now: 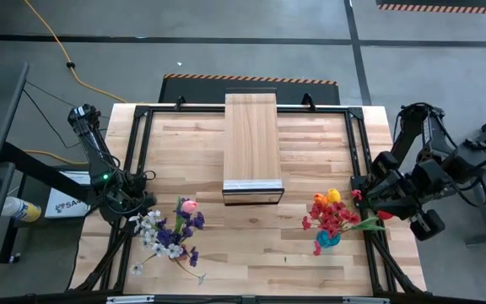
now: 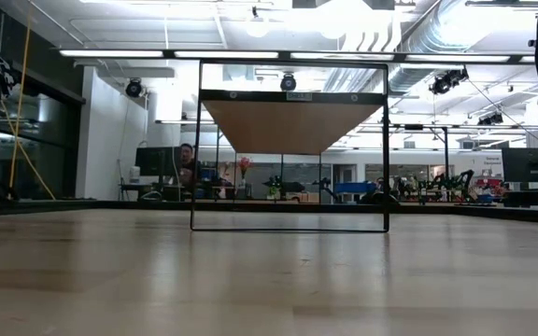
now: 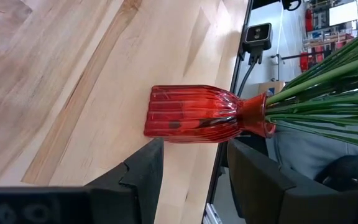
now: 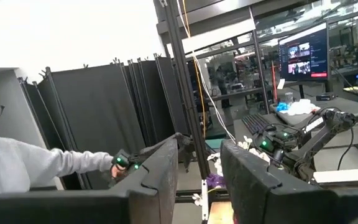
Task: Pick and place flowers into a vace then onto a shelf
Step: Put the red vase with flowers on the shelf
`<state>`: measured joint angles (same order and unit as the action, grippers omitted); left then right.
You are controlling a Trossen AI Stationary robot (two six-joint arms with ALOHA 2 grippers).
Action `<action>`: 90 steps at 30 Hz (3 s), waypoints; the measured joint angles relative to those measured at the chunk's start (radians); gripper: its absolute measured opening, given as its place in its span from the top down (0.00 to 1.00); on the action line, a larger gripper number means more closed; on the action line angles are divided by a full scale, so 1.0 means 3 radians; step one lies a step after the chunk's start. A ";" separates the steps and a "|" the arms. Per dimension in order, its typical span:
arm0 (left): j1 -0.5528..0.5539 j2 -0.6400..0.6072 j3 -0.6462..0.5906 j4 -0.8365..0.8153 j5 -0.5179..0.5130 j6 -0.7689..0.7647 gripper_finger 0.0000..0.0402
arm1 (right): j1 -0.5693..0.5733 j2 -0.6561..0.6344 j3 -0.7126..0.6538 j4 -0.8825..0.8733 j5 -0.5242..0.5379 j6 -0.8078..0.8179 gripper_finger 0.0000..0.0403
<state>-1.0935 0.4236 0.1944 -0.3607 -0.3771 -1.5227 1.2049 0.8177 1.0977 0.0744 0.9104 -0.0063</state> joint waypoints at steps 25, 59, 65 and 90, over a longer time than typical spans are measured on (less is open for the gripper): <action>0.0000 0.0000 0.0000 -0.0203 0.0036 0.0023 0.47 | -0.0001 -0.0003 -0.0001 0.0205 0.0378 0.0032 0.72; 0.0000 0.0000 0.0000 -0.0989 0.0432 0.0436 0.47 | 0.0000 0.0005 -0.0001 0.0219 0.0435 0.0089 0.72; 0.0000 -0.0001 0.0000 -0.1024 0.0447 0.0436 0.47 | -0.0001 0.0005 -0.0001 0.0219 0.0435 0.0083 0.72; 0.0000 -0.0002 -0.0027 -0.1064 0.0099 0.0081 0.47 | 0.0000 0.0005 -0.0001 0.0219 0.0435 0.0081 0.72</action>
<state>-1.0935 0.4230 0.1862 -0.6798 -0.3473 -1.4982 1.2049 0.8192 1.0973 0.1402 1.0409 0.0181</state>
